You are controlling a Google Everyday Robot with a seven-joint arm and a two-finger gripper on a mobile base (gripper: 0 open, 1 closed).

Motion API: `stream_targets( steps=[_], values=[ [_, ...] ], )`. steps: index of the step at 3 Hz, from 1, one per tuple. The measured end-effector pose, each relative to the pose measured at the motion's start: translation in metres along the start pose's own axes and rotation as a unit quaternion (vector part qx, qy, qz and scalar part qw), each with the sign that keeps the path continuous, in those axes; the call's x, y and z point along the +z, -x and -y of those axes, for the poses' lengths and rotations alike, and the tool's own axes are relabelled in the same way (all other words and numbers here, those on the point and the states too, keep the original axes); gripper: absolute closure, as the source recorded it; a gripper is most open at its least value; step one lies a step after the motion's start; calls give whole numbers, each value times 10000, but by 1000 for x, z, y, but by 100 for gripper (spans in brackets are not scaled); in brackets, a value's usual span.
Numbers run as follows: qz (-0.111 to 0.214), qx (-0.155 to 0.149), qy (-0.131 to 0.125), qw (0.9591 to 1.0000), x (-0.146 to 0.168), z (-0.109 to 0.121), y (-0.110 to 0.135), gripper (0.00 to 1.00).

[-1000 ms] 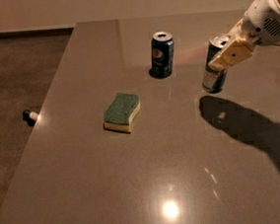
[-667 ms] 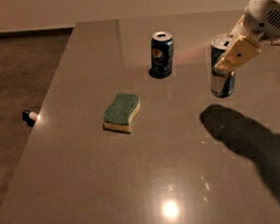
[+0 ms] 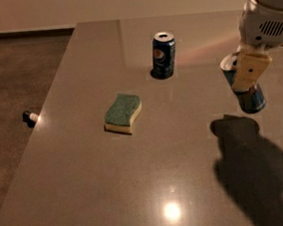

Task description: Knock redbull can over

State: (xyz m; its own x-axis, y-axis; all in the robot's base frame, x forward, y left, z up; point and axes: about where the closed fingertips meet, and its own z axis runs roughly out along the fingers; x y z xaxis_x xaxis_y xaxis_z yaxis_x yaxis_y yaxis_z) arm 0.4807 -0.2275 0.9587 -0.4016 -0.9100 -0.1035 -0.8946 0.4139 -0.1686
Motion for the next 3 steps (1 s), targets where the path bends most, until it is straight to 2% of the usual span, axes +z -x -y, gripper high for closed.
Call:
stream_targets(
  steps=[1,2,3],
  values=[
    [-532,-225,82,9983,13,-2,-6,87],
    [-1013,-444,257,9935,40,-3,-13,56],
    [-1241,-558,344,9901,54,-4,-16,33]
  ],
)
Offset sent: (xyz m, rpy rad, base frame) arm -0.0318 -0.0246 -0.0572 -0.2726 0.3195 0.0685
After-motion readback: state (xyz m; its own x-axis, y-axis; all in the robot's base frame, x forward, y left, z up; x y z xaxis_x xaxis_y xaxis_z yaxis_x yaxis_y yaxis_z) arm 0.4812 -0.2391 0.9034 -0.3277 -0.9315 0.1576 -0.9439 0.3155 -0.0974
